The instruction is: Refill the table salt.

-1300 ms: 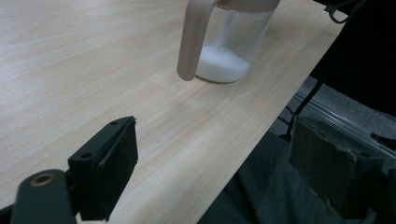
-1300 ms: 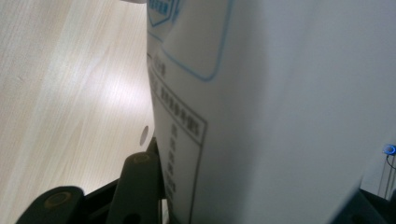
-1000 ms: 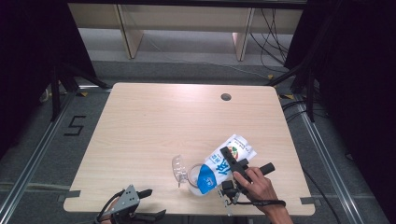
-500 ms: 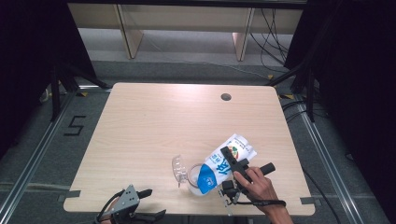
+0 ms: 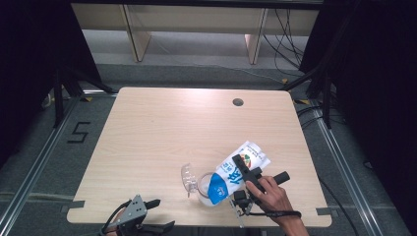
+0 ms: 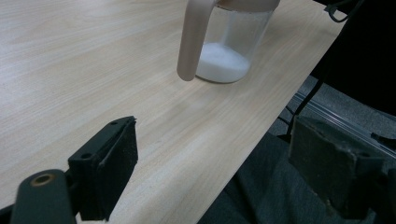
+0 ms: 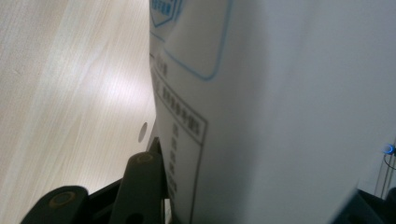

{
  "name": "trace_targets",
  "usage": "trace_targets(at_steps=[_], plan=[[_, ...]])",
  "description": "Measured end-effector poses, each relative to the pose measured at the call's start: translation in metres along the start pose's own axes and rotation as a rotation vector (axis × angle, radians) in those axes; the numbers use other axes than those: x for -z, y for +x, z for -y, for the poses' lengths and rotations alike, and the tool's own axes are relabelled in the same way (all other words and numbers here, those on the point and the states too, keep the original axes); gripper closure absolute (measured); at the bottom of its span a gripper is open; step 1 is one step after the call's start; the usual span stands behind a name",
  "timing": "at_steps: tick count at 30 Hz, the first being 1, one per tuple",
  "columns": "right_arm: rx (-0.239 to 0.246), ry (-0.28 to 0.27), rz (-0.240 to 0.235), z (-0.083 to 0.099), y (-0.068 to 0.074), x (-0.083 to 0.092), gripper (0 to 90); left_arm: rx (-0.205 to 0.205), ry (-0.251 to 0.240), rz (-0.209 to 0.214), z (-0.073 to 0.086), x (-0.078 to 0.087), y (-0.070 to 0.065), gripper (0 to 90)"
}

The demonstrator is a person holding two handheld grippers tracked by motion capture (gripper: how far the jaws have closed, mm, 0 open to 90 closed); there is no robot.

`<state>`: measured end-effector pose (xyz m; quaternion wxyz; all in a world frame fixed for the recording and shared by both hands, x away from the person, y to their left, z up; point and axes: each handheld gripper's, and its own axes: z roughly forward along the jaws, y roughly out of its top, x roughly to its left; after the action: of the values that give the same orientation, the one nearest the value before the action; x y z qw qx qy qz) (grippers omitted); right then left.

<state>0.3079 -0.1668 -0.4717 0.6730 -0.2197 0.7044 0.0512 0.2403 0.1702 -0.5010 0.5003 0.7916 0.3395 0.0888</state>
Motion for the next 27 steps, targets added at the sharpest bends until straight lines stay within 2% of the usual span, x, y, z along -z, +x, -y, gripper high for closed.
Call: trace_targets(at_steps=[1,4,5,6,7,9,11,12,13,14,17,19,20,21,22,23,24,26,27], plan=[[0.004,-0.001,0.002,0.0,-0.0004,-0.0001,61.1,-0.022,0.021,-0.005,0.0,0.0009,0.002,15.1],[-0.001,0.002,-0.003,0.0002,-0.0002,0.0,61.1,0.004,-0.001,0.0,-0.0001,0.0003,-0.0006,15.1],[0.027,-0.008,0.016,0.0,-0.0028,-0.0001,61.2,0.006,-0.003,0.0,0.0,0.0,-0.0008,15.1],[0.027,-0.008,0.016,0.0,-0.0028,-0.0001,61.2,0.008,-0.006,0.004,0.0001,-0.0003,-0.0006,15.1],[0.005,0.0,0.004,0.0003,-0.0005,-0.0001,61.2,0.003,-0.001,-0.001,0.0,0.0003,-0.0006,15.1],[0.007,0.001,0.001,0.0004,-0.0005,-0.0001,61.2,0.004,-0.002,0.0,0.0,0.0003,-0.0008,15.1],[0.028,-0.007,0.016,0.0,-0.003,0.0,61.4,-0.023,0.022,-0.006,-0.0001,0.0011,0.0018,15.1],[0.028,-0.007,0.016,0.0,-0.003,0.0,61.4,-0.002,0.006,-0.005,-0.0001,0.0007,-0.0001,15.1],[0.029,-0.007,0.016,0.0,-0.003,-0.0001,61.4,0.002,-0.001,0.0,-0.0001,0.0003,-0.0004,15.1],[0.006,0.001,0.005,0.0004,-0.0006,-0.0002,61.5,0.005,-0.006,0.007,0.0001,-0.0002,-0.0002,15.1],[0.012,0.003,0.007,0.0003,-0.0007,0.0001,61.6,0.009,-0.008,0.005,0.0001,-0.0005,-0.0004,15.1],[0.012,0.002,0.009,0.0002,-0.0007,0.0001,61.7,-0.021,0.019,-0.006,-0.0002,0.0007,0.0019,15.1],[0.016,0.006,-0.007,0.0001,-0.0003,0.0,61.8,-0.019,0.017,-0.006,-0.0002,0.0005,0.0018,15.1],[0.031,0.007,0.005,0.0006,-0.001,0.0004,61.8,0.011,-0.007,0.006,-0.0001,-0.0007,-0.0004,15.1],[0.046,-0.001,0.023,0.0,-0.0029,0.0006,61.9,0.01,-0.003,0.004,0.0,-0.0005,-0.0001,15.1],[0.053,-0.006,0.018,0.0,-0.0033,0.0001,61.9,0.011,-0.003,0.004,0.0,-0.0005,0.0,15.1],[0.013,0.006,0.015,0.0001,-0.0003,0.0002,62.0,0.011,-0.003,0.004,0.0001,-0.0005,0.0,15.1],[0.026,0.008,0.01,0.0006,-0.0005,0.0004,62.1,0.011,-0.004,0.005,0.0001,-0.0004,-0.0001,15.1],[0.059,-0.004,0.017,-0.0001,-0.0034,0.0,62.1,0.015,-0.008,0.006,0.0001,-0.0007,-0.0006,15.1]])
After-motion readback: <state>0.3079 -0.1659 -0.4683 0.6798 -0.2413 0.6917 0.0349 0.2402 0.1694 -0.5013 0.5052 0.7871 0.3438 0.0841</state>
